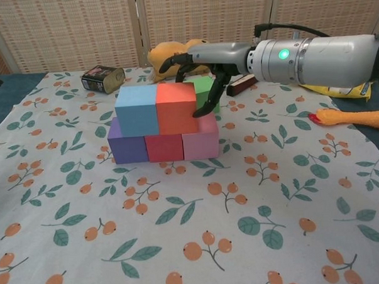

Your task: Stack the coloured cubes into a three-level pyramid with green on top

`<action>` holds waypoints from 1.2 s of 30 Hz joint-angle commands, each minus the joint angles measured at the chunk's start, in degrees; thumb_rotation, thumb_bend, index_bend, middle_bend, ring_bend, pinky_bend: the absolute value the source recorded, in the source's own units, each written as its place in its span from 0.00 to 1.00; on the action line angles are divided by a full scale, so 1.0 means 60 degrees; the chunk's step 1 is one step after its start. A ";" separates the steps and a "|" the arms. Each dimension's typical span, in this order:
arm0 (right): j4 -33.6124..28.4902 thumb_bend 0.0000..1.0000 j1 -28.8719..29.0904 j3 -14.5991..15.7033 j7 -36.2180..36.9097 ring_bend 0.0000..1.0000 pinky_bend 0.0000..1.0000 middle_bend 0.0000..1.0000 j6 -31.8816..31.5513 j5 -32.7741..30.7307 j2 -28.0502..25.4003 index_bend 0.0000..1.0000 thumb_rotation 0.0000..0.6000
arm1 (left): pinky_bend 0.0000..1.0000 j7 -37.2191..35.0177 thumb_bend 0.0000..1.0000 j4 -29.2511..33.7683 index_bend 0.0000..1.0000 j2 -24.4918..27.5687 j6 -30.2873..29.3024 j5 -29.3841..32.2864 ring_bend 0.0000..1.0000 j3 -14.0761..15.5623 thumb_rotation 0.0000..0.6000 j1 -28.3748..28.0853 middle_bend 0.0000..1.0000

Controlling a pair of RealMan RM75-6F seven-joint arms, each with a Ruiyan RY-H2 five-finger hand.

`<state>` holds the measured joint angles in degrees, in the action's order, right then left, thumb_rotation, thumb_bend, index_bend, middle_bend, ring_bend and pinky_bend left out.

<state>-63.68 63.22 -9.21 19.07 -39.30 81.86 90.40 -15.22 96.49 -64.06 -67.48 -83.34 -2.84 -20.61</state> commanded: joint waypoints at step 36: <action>-0.2020 0.09 -0.0740 0.0020 0.0045 0.00 0.00 0.11 -0.0307 -0.0188 -0.2274 0.00 1.00 | 0.06 -0.0160 0.30 -0.0134 0.05 -0.0009 -0.0205 -0.0033 0.00 0.0009 1.00 0.0113 0.00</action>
<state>-73.20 60.35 -8.90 18.64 -40.47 81.68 80.20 -16.14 95.72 -64.12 -68.66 -83.57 -2.76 -19.97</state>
